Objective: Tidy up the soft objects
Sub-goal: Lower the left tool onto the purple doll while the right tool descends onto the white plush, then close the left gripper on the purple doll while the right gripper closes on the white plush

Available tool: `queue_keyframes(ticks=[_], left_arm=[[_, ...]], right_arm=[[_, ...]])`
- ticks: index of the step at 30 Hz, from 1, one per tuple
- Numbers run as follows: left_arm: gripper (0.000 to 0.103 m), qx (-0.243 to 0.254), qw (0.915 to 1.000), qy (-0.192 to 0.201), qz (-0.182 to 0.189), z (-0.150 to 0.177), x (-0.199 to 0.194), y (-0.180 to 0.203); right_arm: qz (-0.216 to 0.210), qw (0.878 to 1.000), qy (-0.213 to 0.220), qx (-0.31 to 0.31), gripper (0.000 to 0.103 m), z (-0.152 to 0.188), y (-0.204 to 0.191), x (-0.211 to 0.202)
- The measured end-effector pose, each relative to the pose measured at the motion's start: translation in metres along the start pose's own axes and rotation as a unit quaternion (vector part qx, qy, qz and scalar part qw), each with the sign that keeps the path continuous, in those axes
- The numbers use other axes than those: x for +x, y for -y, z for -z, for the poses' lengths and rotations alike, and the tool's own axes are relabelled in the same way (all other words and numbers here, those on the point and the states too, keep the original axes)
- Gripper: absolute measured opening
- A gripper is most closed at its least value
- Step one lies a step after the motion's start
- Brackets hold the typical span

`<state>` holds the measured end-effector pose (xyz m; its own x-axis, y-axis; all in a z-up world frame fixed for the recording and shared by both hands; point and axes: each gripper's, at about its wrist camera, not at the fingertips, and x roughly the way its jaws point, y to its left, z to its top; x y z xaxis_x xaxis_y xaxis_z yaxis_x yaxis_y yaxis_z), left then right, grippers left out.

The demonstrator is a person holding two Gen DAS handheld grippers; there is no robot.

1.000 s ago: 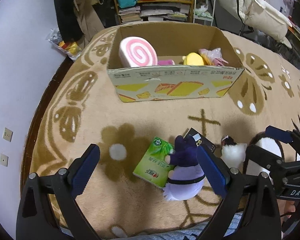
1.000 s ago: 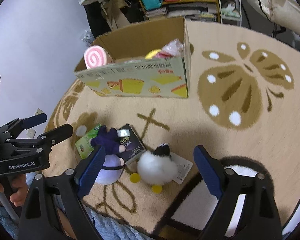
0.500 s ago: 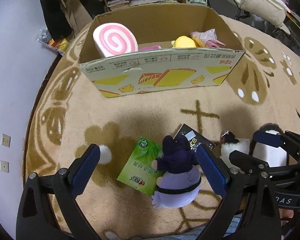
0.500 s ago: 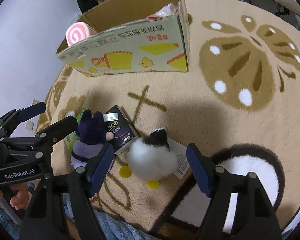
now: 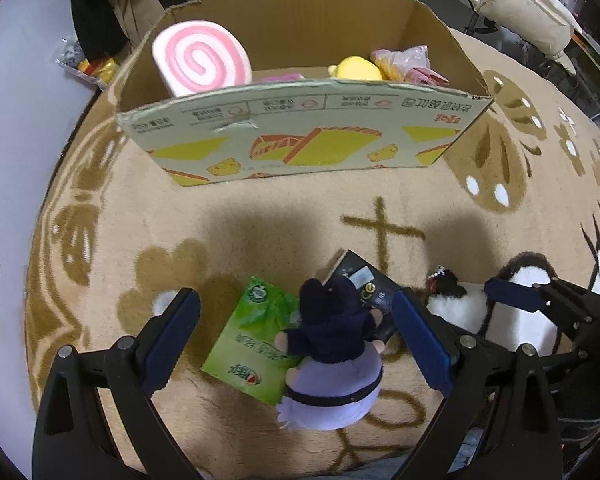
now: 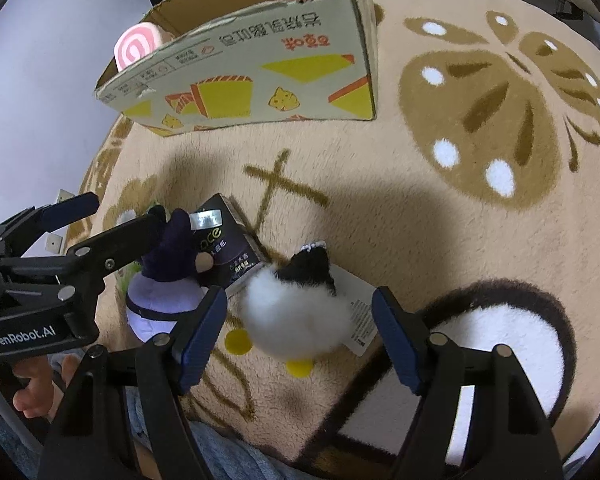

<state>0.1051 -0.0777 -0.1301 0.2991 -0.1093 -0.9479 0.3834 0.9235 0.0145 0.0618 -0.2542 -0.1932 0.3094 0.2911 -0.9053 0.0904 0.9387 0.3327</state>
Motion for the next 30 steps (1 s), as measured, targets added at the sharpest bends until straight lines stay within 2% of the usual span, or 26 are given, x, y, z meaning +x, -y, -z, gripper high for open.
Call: queue_keyframes(ticks=[2,3,5,14,15,17,23,26,27,28,29,30], left_arm=[[0.093,-0.001,1.0,-0.006,0.006,0.0,0.003,0.001],[0.087,-0.002,0.9999,-0.01,0.008,0.0,0.004,0.001],[0.084,-0.004,0.9997,-0.02,0.015,0.0,0.008,0.001],[0.072,0.001,0.9987,-0.046,0.023,0.001,0.021,0.007],[0.071,0.0,0.9985,-0.048,0.024,0.001,0.022,0.008],[0.071,0.001,0.9983,-0.054,0.024,0.001,0.025,0.009],[0.069,0.016,0.9984,-0.054,0.008,0.002,0.031,0.018],[0.064,0.015,0.9984,-0.054,0.007,0.001,0.033,0.02],[0.06,0.014,0.9984,-0.054,0.008,0.001,0.034,0.021],[0.054,0.014,0.9984,-0.053,0.01,0.001,0.034,0.021],[0.051,0.013,0.9985,-0.052,0.012,0.001,0.034,0.021],[0.045,0.012,0.9984,-0.052,0.016,0.0,0.035,0.021]], right_arm=[[0.0,1.0,-0.005,-0.001,0.07,0.0,-0.002,0.005],[0.0,1.0,-0.009,-0.001,0.068,0.0,-0.002,0.007],[-0.004,1.0,-0.016,0.0,0.058,0.0,-0.003,0.011],[-0.013,0.999,-0.04,0.005,0.056,0.002,-0.002,0.026],[-0.012,0.999,-0.04,0.003,0.055,0.001,-0.002,0.027],[-0.01,0.999,-0.044,-0.003,0.046,0.002,-0.004,0.028],[-0.007,0.999,-0.047,-0.014,0.046,0.001,-0.01,0.033],[-0.006,0.999,-0.049,-0.016,0.046,0.001,-0.012,0.034],[-0.005,0.999,-0.049,-0.017,0.044,0.001,-0.012,0.034],[-0.005,0.999,-0.05,-0.018,0.034,0.001,-0.011,0.034],[-0.007,0.998,-0.053,-0.017,0.03,0.001,-0.012,0.036],[-0.008,0.998,-0.054,-0.016,0.029,0.001,-0.011,0.036]])
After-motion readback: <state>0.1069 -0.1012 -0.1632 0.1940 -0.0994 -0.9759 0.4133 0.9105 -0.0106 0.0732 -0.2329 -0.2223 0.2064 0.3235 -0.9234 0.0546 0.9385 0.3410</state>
